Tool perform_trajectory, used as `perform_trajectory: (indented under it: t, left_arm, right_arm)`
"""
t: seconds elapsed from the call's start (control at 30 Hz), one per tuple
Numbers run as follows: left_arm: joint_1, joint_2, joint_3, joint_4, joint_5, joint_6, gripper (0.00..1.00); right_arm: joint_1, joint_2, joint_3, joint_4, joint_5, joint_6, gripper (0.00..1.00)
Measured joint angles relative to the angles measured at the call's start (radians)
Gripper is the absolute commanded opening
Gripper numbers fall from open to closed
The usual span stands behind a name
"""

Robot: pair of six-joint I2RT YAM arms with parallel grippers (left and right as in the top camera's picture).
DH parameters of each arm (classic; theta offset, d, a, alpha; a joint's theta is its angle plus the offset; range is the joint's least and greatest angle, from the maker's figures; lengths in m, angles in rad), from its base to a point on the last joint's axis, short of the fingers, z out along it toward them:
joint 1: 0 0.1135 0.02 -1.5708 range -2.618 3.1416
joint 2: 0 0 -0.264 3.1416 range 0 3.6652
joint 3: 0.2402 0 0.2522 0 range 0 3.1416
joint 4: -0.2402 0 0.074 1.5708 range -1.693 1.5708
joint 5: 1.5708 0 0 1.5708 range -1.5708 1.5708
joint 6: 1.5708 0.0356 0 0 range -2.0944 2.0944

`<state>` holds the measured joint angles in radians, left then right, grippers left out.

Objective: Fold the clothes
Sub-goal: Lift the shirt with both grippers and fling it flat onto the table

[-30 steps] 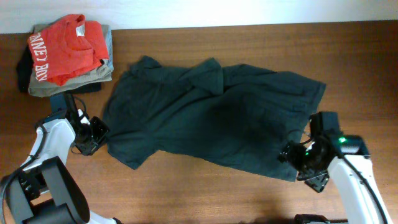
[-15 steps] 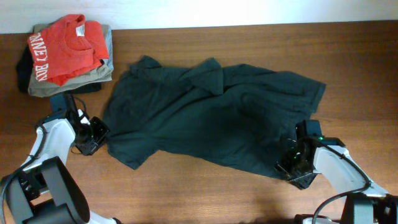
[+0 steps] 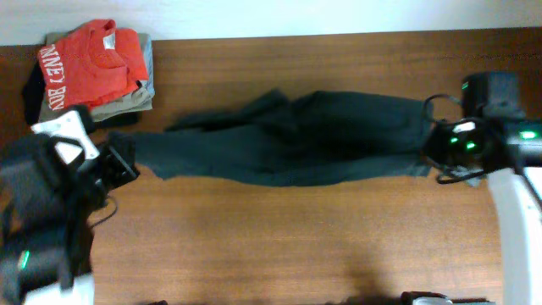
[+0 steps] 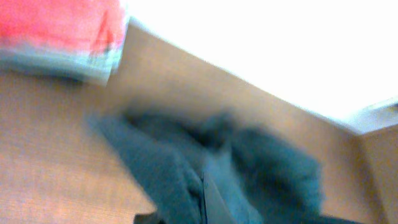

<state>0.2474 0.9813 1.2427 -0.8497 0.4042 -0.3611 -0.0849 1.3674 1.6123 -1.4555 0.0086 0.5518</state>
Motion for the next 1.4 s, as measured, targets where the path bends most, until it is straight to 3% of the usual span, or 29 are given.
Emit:
perform_trajectory:
  t: [0.17,0.3,0.47,0.57,0.73,0.83,0.9,1.0,1.1,1.23,1.4]
  left_arm:
    - [-0.007,-0.099,0.538,-0.205,-0.015,-0.003,0.01]
    - [-0.007,-0.038,0.866,-0.321,-0.018,-0.003,0.01]
    - [-0.007,0.044,0.938,-0.338,-0.033,-0.003,0.01]
    - [-0.007,0.217,0.946,-0.328,-0.057,-0.003,0.01]
    - [-0.028,0.734,0.927,-0.036,-0.052,-0.006,0.01]
    - [-0.066,0.877,0.925,0.104,-0.032,-0.014,0.01]
    - [-0.083,0.888,0.945,0.114,-0.013,-0.021,0.01]
    - [-0.086,0.883,1.202,0.045,0.045,-0.028,0.01]
    - [-0.089,0.809,1.386,-0.132,0.061,-0.018,0.01]
    - [-0.121,0.848,1.36,-0.328,0.051,0.045,0.01]
    - [-0.183,1.126,1.167,-0.539,0.007,0.083,0.01]
  right_arm:
    - [0.0,-0.018,0.693,-0.235,0.003,-0.1,0.04]
    - [0.0,-0.054,0.933,-0.237,0.002,-0.139,0.04]
    - [0.0,0.001,0.951,-0.208,0.019,-0.142,0.04]
    - [0.0,0.122,0.952,-0.12,0.03,-0.142,0.04]
    - [-0.004,0.493,0.943,0.246,-0.018,-0.145,0.04]
    - [-0.067,0.58,0.929,0.38,-0.159,-0.143,0.04]
    - [-0.142,0.575,0.954,0.389,-0.257,-0.135,0.04]
    - [-0.373,0.512,1.073,0.347,-0.454,-0.115,0.04]
    - [-0.454,0.438,1.115,0.187,-0.539,-0.141,0.04]
    - [-0.43,0.485,1.015,0.032,-0.546,-0.215,0.04]
    - [-0.4,0.588,0.708,-0.048,-0.408,-0.255,0.04]
